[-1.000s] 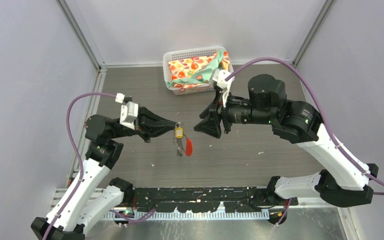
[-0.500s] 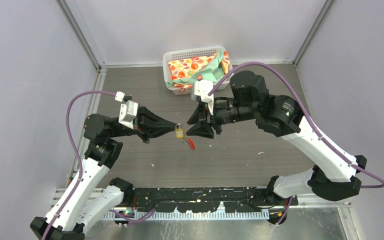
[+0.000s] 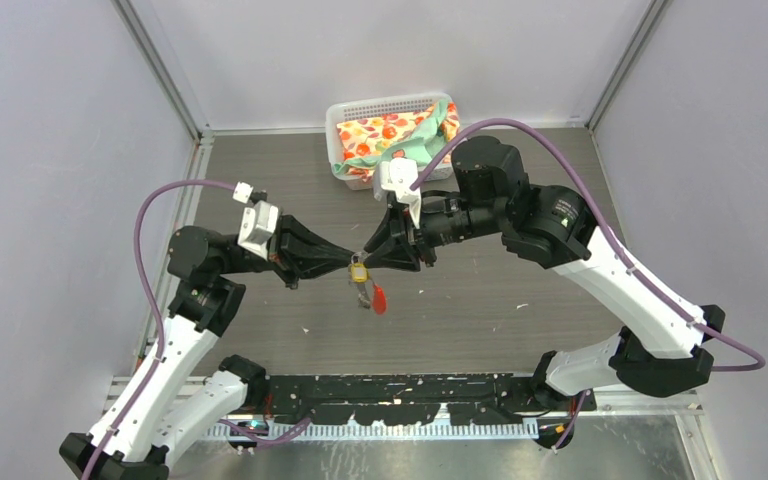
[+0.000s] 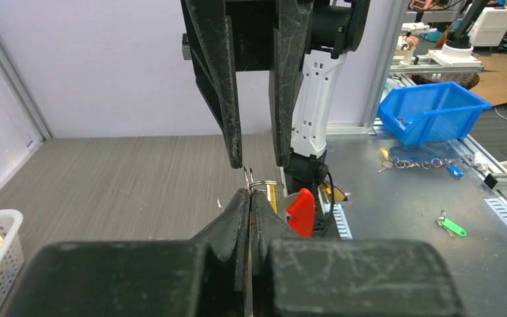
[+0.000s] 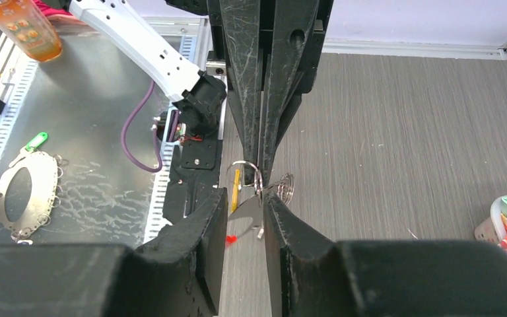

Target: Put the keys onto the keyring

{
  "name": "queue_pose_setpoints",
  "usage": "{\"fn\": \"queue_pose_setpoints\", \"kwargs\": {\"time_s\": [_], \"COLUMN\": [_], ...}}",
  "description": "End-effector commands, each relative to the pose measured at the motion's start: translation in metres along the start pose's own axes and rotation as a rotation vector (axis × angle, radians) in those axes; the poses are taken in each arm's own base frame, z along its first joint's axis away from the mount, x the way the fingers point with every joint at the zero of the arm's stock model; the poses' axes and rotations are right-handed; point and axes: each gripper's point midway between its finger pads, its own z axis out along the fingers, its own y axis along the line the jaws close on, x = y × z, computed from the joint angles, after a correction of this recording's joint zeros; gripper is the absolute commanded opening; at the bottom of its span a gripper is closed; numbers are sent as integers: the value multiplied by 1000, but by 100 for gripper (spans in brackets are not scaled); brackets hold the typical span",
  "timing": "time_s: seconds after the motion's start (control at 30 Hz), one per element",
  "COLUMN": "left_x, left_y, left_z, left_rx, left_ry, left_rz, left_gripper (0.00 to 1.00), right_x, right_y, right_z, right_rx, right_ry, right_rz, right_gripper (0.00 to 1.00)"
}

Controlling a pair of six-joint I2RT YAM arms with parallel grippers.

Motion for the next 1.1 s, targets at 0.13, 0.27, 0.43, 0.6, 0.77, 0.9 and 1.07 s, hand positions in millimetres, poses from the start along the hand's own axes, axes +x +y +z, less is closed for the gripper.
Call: {"fn": "queue_pose_setpoints", "kwargs": {"time_s": [0.13, 0.27, 0.43, 0.6, 0.77, 0.9, 1.07], "left_x": [-19, -20, -22, -23, -20, -16, -10], "left_y": [-15, -15, -15, -15, -14, -7, 0], "left_z": [2, 2, 2, 3, 3, 2, 1], "left_rx": [53, 53, 54, 52, 50, 14, -18], "left_ry": [-15, -17, -19, -20, -14, -12, 6], "left_rz": [63, 69, 75, 77, 77, 76, 84], "left_gripper": [0, 0, 0, 0, 0, 0, 35], "right_x": [-24, -21, -17, -15, -19, -17, 0], "right_y": [-1, 0, 0, -1, -1, -1, -8], "right_z": [-1, 2, 3, 4, 3, 2, 4], "right_rx": [0, -12, -15, -13, -8, 6, 52], "right_ry": [-81, -67, -53, -45, -63, -68, 0], "right_rz": [-31, -11, -3, 4, 6, 30, 98], "right_gripper": [25, 26, 25, 23, 1, 1, 1]}}
